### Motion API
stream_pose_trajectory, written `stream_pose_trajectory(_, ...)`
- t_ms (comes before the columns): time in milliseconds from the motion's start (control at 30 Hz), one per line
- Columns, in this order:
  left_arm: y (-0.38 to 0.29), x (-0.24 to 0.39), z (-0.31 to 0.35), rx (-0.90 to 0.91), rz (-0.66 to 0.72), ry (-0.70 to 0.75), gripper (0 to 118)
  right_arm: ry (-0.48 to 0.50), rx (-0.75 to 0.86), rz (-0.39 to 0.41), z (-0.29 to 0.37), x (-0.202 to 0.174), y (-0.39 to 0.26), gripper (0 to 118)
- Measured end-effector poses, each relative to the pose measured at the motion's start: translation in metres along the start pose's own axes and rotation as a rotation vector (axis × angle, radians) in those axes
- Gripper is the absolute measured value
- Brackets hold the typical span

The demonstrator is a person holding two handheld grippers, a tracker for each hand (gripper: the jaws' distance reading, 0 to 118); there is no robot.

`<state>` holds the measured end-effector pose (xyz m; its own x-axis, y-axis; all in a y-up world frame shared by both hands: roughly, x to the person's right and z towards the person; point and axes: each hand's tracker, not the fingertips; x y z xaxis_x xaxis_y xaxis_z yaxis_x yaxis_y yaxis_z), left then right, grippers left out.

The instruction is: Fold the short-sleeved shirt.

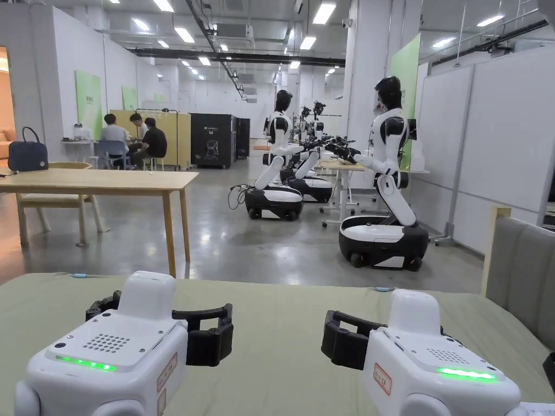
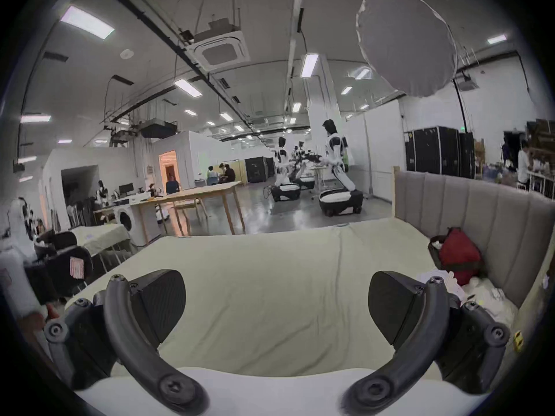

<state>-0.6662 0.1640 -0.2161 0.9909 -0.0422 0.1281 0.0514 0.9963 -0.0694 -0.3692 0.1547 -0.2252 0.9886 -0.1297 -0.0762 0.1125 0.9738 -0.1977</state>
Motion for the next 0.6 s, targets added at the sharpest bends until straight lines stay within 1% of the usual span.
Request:
stream_pose_trajectory(100, -0.0003, -0.0017, 0.0002, 0.0, 0.006, 0.001, 118, 0.0, -0.006, -0.022, 0.0009, 0.0001, 0.0004, 118)
stream_pose_trajectory(367, -0.0012, -0.0016, 0.0003, 0.004, 0.012, 0.001, 118, 0.003, 0.012, -0.041, 0.0032, 0.0002, -0.0004, 118)
stream_pose_trajectory(433, -0.0017, -0.0015, 0.0001, 0.003, 0.014, 0.002, 118, -0.035, 0.031, -0.04, 0.0035, 0.0005, -0.0006, 118)
stream_pose_trajectory(600, -0.0027, -0.0015, 0.0001, 0.001, 0.015, 0.008, 118, -0.014, 0.022, -0.057, 0.005, 0.0065, -0.001, 118)
